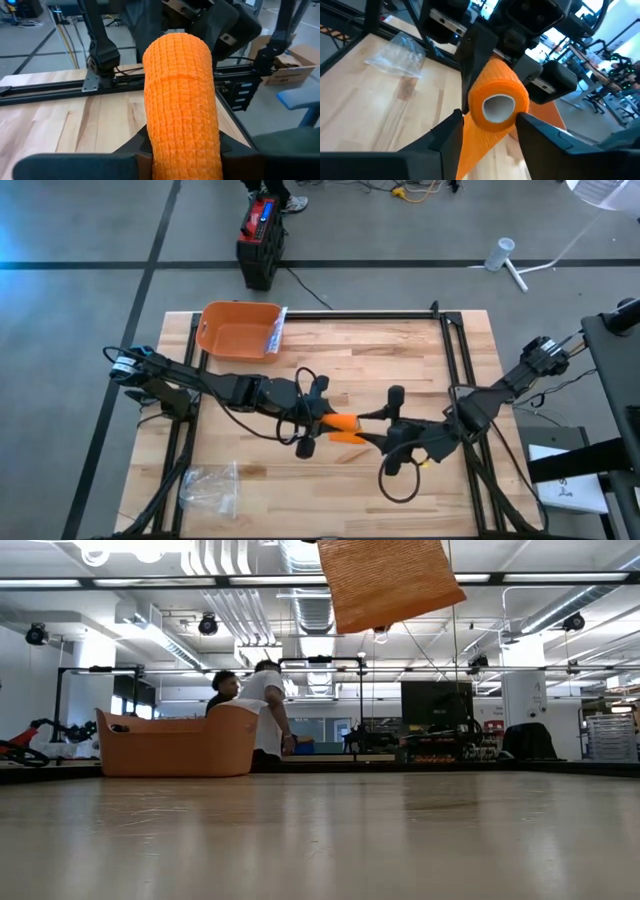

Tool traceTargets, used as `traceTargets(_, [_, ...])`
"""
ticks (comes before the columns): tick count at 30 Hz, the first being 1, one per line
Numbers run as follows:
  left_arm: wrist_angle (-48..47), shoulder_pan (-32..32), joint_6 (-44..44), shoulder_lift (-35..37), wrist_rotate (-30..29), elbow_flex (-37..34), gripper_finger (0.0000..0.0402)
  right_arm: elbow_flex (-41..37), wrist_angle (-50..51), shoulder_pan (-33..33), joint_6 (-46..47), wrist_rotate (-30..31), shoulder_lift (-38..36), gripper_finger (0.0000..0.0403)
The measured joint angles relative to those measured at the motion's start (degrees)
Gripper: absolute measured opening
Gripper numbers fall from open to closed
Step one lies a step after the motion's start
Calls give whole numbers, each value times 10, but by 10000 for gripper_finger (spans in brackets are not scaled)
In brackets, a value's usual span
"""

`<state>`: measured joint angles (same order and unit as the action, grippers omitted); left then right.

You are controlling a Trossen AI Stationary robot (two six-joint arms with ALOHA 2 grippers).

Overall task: Roll bandage
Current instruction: Roll the orange bandage

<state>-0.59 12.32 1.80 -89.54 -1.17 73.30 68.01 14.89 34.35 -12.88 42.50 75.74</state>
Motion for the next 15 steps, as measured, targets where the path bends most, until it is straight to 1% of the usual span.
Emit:
traceTargets(3, [-2, 0, 2, 0, -14, 0, 67, 0, -6, 13, 0, -4, -12, 165])
traceTargets(8, [13, -1, 9, 0, -20, 0, 70, 1, -3, 12, 7, -7, -13, 155])
traceTargets(12, [22, -1, 4, 0, -24, 0, 66, 1, -2, 10, 3, 2, -6, 151])
traceTargets(15, [22, -1, 3, 0, -24, 0, 71, 1, -4, 9, -1, 22, -6, 152])
